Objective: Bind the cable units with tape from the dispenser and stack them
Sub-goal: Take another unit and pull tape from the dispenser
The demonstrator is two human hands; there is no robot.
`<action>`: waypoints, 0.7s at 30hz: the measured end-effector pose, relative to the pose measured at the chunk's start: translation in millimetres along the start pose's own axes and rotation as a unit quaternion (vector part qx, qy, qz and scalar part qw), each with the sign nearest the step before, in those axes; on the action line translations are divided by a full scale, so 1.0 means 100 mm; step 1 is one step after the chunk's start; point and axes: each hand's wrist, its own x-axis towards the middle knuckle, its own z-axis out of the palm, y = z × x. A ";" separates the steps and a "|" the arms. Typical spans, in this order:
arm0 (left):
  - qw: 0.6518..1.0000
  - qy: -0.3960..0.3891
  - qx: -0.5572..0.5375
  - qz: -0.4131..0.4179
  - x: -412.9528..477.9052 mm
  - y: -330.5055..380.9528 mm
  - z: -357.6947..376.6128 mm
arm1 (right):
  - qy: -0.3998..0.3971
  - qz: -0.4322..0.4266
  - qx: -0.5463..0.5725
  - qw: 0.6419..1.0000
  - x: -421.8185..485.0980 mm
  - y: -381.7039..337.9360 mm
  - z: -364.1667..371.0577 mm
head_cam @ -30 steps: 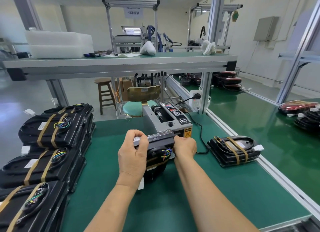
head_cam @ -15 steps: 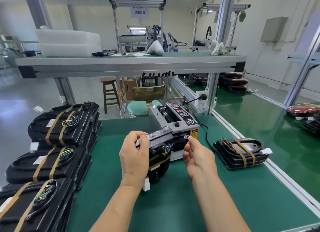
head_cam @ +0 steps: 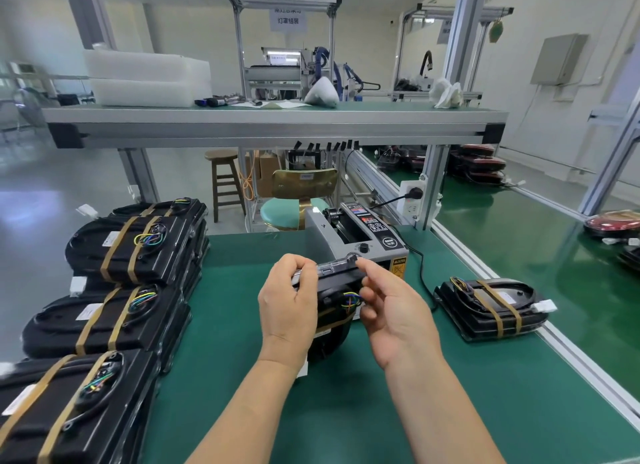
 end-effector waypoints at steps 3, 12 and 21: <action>0.999 -0.009 -0.033 -0.024 0.00 0.00 -0.02 | -0.014 -0.005 -0.049 0.999 -0.04 0.02 0.00; 0.999 -0.016 -0.040 -0.021 -0.02 0.02 -0.04 | -0.054 -0.021 -0.042 0.997 -0.15 0.07 0.02; 0.999 -0.009 -0.030 -0.016 0.01 -0.01 -0.05 | -0.123 -0.037 -0.110 0.986 -0.18 -0.01 0.04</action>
